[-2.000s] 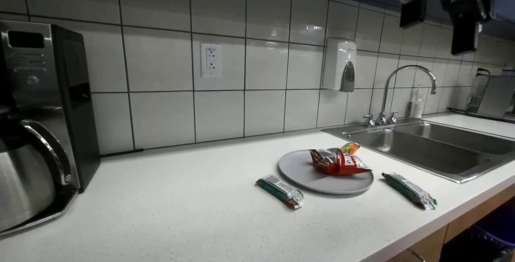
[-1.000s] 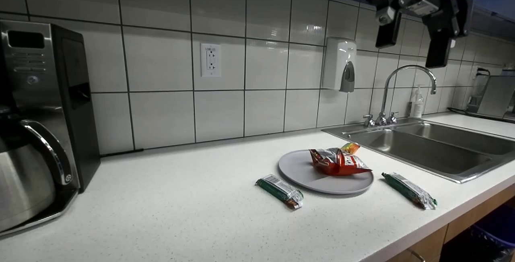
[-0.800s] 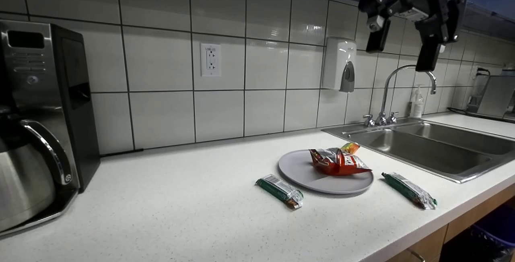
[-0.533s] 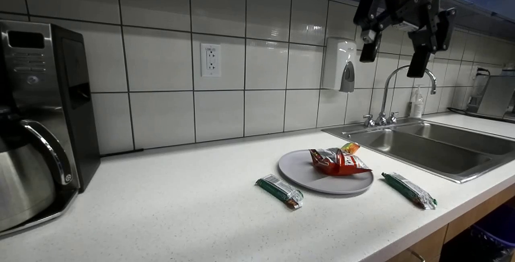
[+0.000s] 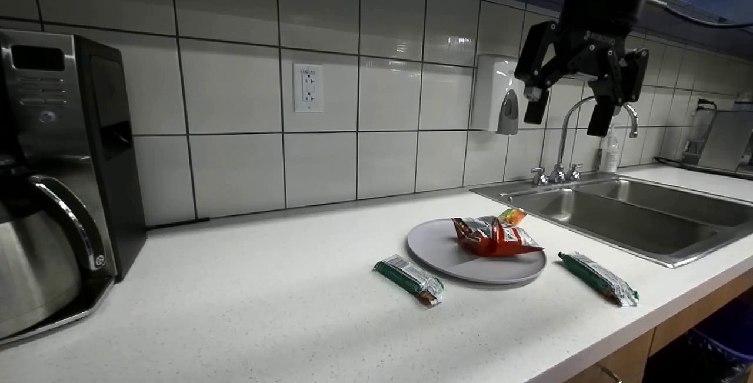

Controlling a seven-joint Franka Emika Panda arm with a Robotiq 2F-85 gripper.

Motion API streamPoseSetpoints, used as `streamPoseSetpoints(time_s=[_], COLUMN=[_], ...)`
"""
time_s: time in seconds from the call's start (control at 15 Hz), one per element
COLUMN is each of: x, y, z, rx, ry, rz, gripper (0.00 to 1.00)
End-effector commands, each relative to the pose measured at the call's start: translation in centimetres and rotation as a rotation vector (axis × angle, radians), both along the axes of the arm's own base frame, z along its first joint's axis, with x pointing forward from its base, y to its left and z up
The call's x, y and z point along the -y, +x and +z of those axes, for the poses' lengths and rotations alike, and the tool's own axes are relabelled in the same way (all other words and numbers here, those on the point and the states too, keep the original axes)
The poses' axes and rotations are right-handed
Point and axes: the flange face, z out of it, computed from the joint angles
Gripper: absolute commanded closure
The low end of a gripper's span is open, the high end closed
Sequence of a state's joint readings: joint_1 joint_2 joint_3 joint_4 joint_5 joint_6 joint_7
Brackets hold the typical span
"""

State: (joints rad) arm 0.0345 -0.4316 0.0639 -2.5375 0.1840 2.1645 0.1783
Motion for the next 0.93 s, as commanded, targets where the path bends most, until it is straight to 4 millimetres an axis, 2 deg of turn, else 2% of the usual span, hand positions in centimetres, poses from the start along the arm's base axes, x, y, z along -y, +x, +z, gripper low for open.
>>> streamPoseSetpoints(time_s=[0.0,0.87], x=[1.8,7.3], y=[1.8,7.9], z=[-0.9,-5.5], rx=[0.010,-0.015], ry=[-0.029,-0.059], rz=[-0.009,-0.045], gripper=[0.00,0.00])
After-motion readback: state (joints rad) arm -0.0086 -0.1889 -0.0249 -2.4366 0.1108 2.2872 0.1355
